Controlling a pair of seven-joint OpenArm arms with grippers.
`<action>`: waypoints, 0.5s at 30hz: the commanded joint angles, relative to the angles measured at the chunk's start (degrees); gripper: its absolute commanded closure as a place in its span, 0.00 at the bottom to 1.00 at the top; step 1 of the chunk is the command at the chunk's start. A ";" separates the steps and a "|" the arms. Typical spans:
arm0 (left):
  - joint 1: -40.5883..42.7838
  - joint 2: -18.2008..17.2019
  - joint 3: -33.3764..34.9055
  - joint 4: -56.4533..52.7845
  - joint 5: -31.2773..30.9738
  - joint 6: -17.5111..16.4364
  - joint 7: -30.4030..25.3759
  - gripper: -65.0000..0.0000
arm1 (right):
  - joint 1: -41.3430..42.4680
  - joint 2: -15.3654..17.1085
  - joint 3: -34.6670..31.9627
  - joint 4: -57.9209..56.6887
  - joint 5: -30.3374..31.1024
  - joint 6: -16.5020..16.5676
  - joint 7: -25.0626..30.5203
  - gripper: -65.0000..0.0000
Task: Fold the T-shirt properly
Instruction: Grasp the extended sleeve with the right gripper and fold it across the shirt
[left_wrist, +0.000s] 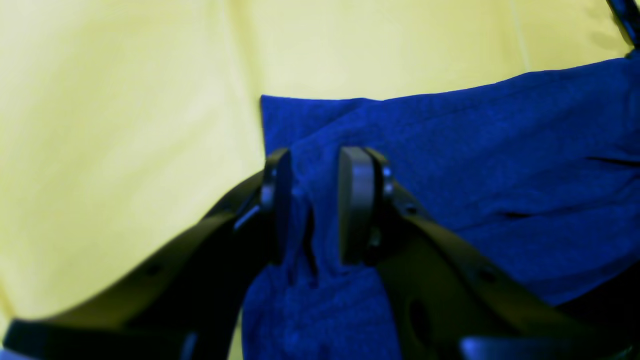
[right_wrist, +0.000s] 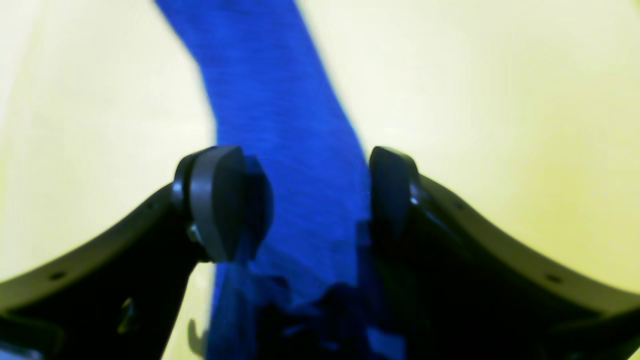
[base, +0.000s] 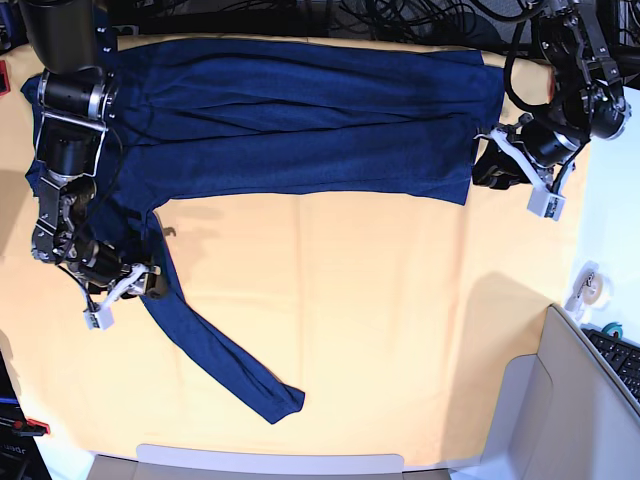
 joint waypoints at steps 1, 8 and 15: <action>-0.31 -0.68 -0.41 0.85 -0.83 -0.03 -0.83 0.75 | 0.10 -0.06 -0.40 0.01 -0.75 0.56 -2.73 0.49; 0.04 -0.68 -0.41 0.85 -0.83 -0.03 -0.83 0.75 | -0.43 -0.50 -0.40 1.16 -0.75 0.56 -2.99 1.00; 0.13 -0.59 -0.41 0.85 -0.83 -0.03 -0.83 0.75 | -9.74 -0.32 -0.13 21.73 -0.40 0.56 -5.72 1.00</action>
